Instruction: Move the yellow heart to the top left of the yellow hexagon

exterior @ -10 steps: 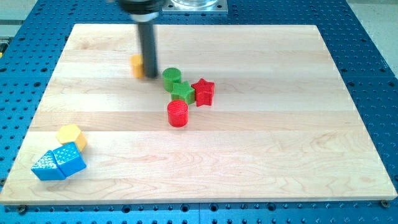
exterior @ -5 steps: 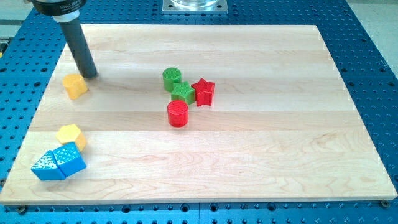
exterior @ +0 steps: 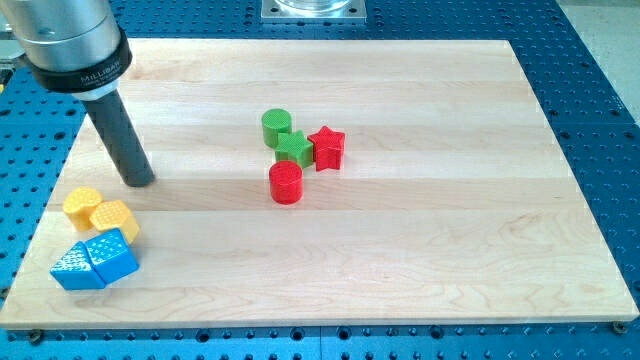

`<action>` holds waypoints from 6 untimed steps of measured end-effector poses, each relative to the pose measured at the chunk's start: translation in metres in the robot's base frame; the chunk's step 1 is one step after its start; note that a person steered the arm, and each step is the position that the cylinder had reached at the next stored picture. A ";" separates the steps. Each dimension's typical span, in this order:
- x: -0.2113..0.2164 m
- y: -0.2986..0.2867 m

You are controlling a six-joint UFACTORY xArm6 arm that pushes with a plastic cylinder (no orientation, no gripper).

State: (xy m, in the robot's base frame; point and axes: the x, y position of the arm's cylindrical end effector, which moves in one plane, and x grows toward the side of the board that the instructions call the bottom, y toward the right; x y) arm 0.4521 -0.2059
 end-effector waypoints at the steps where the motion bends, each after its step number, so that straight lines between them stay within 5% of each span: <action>1: -0.004 0.005; 6: 0.018 0.035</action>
